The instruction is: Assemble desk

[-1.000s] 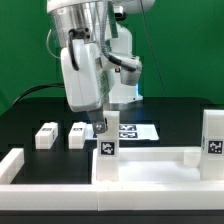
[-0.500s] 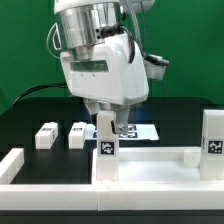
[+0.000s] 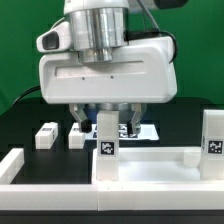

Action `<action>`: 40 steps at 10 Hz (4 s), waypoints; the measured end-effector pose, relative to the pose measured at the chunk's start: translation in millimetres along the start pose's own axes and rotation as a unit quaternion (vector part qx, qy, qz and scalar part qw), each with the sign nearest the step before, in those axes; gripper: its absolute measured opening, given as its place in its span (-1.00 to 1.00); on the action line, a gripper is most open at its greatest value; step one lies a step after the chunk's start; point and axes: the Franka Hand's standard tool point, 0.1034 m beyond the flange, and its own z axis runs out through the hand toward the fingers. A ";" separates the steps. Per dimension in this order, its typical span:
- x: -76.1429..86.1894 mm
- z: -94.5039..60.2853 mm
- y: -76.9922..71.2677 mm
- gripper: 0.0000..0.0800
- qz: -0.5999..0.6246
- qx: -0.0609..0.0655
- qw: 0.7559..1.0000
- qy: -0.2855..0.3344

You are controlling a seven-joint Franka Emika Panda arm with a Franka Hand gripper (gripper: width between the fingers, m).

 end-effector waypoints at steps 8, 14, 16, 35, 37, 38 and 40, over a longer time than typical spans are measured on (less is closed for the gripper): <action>-0.3 1.3 3.6 -0.27 0.221 -0.003 0.975 0.003; -2.7 0.4 3.4 -0.27 0.594 0.034 0.803 -0.040; -1.2 2.3 2.1 -0.27 0.681 0.039 0.730 -0.046; -51.6 -35.7 -44.1 0.62 0.663 0.037 0.745 -0.068; -58.0 -33.0 -44.9 0.62 0.662 0.033 0.745 -0.071; -58.3 -32.6 -44.9 0.62 0.662 0.033 0.745 -0.071; -58.6 -32.2 -45.0 0.62 0.662 0.033 0.745 -0.072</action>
Offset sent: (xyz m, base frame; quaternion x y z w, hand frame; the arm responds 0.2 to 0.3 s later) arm 0.0000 0.0000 0.0000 0.0000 0.0000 0.0650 0.9979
